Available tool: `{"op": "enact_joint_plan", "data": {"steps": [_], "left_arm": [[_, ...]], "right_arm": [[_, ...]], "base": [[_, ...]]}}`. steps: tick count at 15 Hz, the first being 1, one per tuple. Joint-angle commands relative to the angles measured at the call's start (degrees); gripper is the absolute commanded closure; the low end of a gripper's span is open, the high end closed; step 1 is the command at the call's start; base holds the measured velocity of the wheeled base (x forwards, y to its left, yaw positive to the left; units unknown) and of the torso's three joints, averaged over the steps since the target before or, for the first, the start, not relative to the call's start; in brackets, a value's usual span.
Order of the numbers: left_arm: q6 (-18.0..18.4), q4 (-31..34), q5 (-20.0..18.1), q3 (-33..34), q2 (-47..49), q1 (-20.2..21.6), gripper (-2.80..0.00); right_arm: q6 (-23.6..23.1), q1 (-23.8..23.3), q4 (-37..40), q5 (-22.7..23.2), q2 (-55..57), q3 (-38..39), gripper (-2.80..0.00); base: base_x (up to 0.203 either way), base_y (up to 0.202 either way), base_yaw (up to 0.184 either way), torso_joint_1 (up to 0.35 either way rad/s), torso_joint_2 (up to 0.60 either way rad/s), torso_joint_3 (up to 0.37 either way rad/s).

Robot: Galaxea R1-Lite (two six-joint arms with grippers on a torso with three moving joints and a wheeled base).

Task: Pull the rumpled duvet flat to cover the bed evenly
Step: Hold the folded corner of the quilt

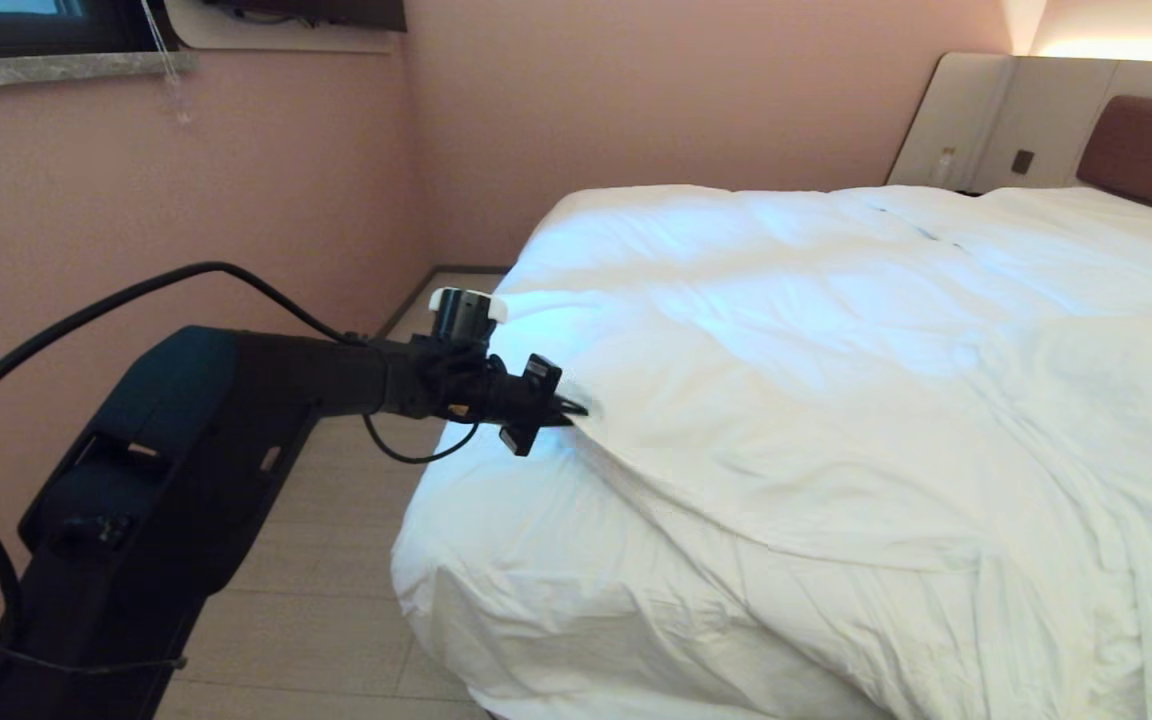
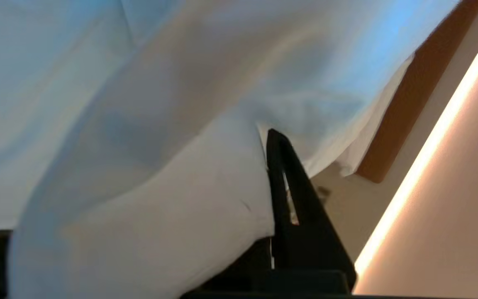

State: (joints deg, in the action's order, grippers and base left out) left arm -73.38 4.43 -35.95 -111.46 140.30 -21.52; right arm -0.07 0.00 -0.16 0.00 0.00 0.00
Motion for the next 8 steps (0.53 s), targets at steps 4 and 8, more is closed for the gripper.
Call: {"op": "enact_joint_plan", "data": {"steps": [4,8], "left_arm": [[-0.4,0.1,-0.3,0.0,0.1,0.0,0.0],[-0.6,0.6,-0.2,0.4,-0.7,0.0,0.0]], "right_arm": [[0.0,0.0,0.0,0.0,0.0,0.0,0.0],[0.0,0.0,0.0,0.0,0.0,0.0,0.0]], "base": [[0.0,0.0,0.0,0.0,0.0,0.0],[0.0,0.0,0.0,0.0,0.0,0.0]]}}
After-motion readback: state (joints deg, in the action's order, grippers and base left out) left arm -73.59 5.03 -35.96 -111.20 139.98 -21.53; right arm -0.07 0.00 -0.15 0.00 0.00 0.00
